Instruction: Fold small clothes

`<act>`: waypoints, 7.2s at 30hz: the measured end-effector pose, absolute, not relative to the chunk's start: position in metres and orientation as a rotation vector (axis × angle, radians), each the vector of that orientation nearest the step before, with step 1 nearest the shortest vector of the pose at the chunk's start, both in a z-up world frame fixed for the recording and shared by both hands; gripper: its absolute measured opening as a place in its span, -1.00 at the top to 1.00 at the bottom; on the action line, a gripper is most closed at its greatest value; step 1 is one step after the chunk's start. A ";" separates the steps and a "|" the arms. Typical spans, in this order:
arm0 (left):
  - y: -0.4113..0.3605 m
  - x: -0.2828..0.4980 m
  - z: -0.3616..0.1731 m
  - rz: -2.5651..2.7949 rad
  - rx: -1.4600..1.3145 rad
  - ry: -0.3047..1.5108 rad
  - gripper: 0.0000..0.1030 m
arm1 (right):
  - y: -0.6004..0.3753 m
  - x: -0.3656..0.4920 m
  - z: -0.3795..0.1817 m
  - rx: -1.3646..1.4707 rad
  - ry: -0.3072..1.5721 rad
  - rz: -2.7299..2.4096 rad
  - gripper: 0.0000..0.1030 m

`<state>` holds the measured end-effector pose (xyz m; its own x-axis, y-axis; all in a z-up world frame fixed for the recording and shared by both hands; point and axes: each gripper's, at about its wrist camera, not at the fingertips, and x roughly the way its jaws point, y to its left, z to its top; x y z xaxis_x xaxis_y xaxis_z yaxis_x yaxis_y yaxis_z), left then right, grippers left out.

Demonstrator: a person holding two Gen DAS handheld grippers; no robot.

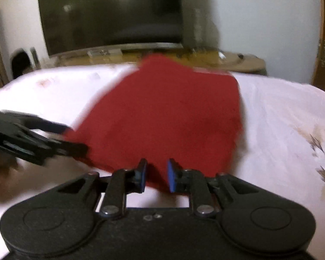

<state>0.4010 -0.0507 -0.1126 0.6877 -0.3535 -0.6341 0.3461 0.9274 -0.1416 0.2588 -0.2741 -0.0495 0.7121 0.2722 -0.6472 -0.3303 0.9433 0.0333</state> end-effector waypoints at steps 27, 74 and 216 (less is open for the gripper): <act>-0.039 0.522 -0.109 -0.466 -0.425 0.868 -0.84 | -0.409 0.372 -0.068 0.572 0.821 0.293 -0.52; -0.013 0.501 -0.072 -0.580 -0.459 0.721 0.12 | -0.342 0.382 -0.039 0.567 0.738 0.528 0.28; 0.080 -0.010 0.058 0.013 -0.161 0.457 -1.00 | -0.092 -0.014 0.088 -0.014 0.545 0.366 -0.99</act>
